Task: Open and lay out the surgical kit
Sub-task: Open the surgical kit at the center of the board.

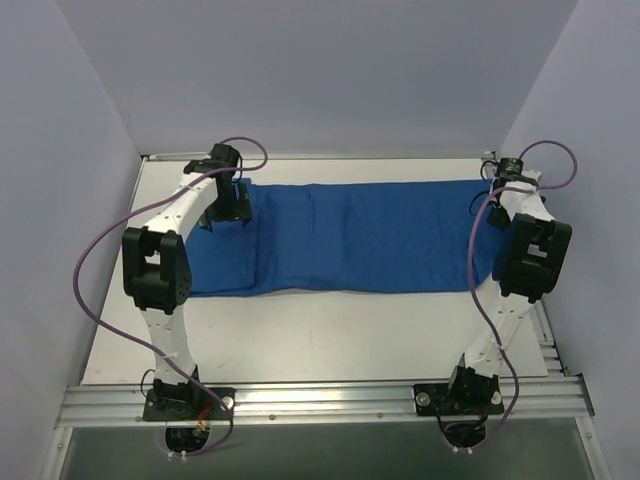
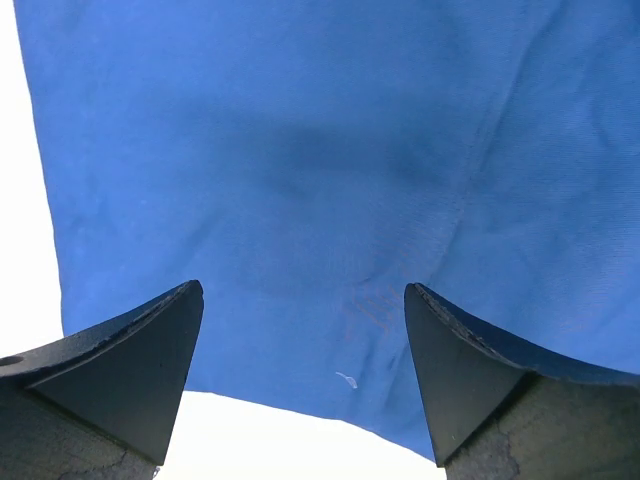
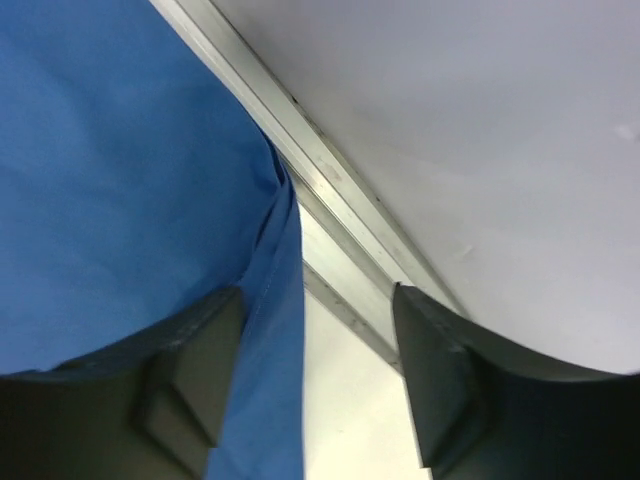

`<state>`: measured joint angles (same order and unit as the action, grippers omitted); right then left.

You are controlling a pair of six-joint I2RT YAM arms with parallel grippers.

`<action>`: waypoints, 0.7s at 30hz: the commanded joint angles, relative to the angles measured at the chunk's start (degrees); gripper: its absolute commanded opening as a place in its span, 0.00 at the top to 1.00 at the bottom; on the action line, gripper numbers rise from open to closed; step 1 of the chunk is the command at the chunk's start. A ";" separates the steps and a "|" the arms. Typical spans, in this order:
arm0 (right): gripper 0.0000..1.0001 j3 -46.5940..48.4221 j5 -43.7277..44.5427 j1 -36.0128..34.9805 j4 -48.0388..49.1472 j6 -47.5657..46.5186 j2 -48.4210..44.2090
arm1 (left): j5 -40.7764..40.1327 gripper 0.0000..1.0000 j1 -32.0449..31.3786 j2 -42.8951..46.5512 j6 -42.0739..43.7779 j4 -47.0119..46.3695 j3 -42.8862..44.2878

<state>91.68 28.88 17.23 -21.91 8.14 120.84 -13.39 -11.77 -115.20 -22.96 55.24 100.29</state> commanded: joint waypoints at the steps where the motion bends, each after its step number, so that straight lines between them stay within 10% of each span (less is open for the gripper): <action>1: 0.36 4.73 -1.98 -0.62 -3.75 3.10 -4.99 | -1.37 0.09 -2.45 -2.04 -0.94 2.40 4.20; 21: 0.34 -0.36 -19.48 -13.28 -6.83 7.86 -24.51 | -7.79 0.21 -9.67 -11.45 -3.32 3.73 4.12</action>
<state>91.98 10.00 3.16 -27.35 16.01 98.89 -19.49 -21.04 -124.29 -25.52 58.48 103.48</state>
